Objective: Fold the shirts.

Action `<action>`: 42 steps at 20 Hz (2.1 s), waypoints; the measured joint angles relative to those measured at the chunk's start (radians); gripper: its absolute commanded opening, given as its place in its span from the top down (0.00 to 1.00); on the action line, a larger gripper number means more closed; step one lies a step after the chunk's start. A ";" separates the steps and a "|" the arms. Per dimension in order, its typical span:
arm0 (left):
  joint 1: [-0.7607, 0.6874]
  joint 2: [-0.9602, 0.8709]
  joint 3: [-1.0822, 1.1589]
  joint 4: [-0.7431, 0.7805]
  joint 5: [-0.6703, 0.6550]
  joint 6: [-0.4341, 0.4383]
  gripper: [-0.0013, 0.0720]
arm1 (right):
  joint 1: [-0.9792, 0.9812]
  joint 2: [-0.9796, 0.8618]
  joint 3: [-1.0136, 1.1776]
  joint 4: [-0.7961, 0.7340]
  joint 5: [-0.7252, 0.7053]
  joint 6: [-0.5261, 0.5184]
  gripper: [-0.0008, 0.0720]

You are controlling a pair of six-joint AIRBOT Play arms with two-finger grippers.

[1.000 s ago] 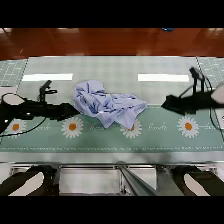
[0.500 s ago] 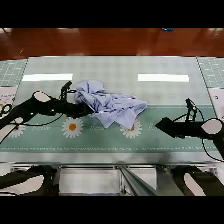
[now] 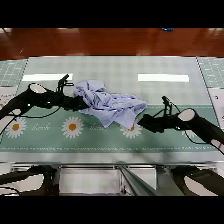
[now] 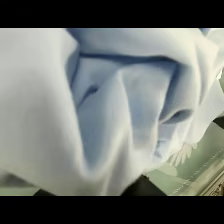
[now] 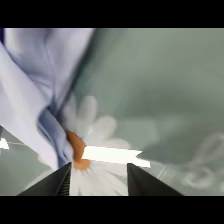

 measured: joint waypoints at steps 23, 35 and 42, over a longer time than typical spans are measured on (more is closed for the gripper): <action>0.254 0.305 0.473 -0.135 -0.188 -0.034 0.96 | 0.031 0.119 0.819 -0.333 0.145 0.114 0.95; 0.313 0.597 0.799 -0.001 -0.368 -0.096 0.96 | 0.012 0.601 1.075 -0.574 0.581 0.223 0.95; 0.089 0.790 0.573 0.385 -0.539 -0.236 0.96 | 0.012 0.787 0.812 -0.619 0.797 0.331 0.95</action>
